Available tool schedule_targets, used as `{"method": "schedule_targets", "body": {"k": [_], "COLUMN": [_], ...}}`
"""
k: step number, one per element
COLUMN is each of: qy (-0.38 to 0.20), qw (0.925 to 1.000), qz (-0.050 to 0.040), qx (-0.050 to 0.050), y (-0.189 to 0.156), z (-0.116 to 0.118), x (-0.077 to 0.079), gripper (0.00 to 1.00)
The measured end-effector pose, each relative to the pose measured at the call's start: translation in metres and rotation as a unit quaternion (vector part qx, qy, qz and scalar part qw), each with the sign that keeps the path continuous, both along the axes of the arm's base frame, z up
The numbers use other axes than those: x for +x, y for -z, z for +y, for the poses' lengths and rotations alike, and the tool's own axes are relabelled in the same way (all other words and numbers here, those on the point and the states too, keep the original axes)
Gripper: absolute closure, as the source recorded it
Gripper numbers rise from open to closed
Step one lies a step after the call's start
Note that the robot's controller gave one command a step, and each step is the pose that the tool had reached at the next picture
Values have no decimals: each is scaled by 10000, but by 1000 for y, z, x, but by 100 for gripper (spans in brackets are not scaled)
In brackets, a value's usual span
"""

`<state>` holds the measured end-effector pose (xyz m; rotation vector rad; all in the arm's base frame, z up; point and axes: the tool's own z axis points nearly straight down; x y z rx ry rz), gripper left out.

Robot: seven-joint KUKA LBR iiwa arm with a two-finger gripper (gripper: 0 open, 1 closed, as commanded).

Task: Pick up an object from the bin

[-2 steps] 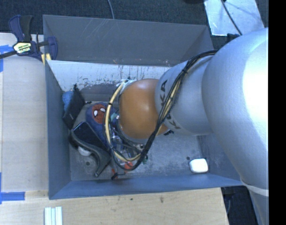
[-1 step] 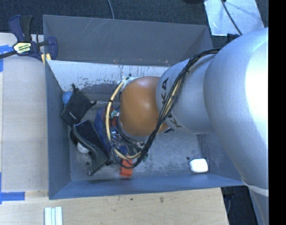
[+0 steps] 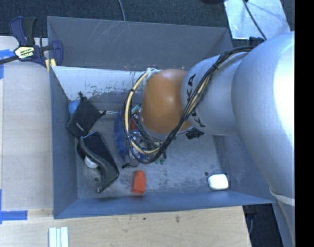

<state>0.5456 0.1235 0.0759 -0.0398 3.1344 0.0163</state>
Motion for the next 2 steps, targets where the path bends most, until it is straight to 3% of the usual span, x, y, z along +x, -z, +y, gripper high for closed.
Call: {"method": "schedule_targets", "body": {"k": [1,2], "qy": [-82,1099], "qw": [9999,9939], "qz": [41,14], "qx": [-79,-39], "y": [1,-42], "z": [36,46], "x": [24,30], "gripper": [100,100]}}
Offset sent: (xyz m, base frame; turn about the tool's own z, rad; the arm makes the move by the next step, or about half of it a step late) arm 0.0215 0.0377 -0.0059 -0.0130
